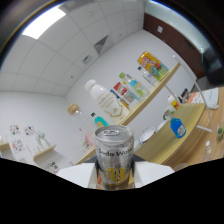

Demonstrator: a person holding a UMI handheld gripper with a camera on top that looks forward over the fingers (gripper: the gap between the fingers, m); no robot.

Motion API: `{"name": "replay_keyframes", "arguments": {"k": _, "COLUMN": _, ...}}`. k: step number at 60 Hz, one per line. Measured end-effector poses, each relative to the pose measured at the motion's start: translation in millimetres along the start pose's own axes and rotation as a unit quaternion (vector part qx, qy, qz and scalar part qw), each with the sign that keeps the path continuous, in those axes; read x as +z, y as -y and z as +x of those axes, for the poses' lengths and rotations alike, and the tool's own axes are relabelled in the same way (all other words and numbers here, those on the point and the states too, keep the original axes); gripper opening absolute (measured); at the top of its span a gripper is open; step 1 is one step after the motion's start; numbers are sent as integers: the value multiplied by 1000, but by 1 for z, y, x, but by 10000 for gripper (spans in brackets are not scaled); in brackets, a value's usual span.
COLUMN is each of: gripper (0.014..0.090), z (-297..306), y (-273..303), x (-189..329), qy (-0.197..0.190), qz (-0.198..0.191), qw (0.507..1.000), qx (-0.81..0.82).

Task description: Make me a cup of Mojito.

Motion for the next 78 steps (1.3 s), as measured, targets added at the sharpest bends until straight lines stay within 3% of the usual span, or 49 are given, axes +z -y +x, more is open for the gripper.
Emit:
{"name": "replay_keyframes", "arguments": {"k": 7, "gripper": 510, "z": 0, "y": -20, "x": 7, "qy": -15, "qz": -11, "qw": 990, "qx": -141}}
{"name": "replay_keyframes", "arguments": {"k": 17, "gripper": 512, "z": 32, "y": -78, "x": 19, "qy": -30, "qz": -62, "qw": 963, "qx": -259}}
{"name": "replay_keyframes", "arguments": {"k": 37, "gripper": 511, "z": 109, "y": -172, "x": 19, "qy": -70, "qz": -169, "qw": 929, "qx": -321}}
{"name": "replay_keyframes", "arguments": {"k": 61, "gripper": 512, "z": 130, "y": -208, "x": 20, "qy": -75, "qz": -204, "qw": 916, "qx": -337}}
{"name": "replay_keyframes", "arguments": {"k": 78, "gripper": 525, "z": 130, "y": -207, "x": 13, "qy": -89, "qz": -189, "qw": 919, "qx": -333}}
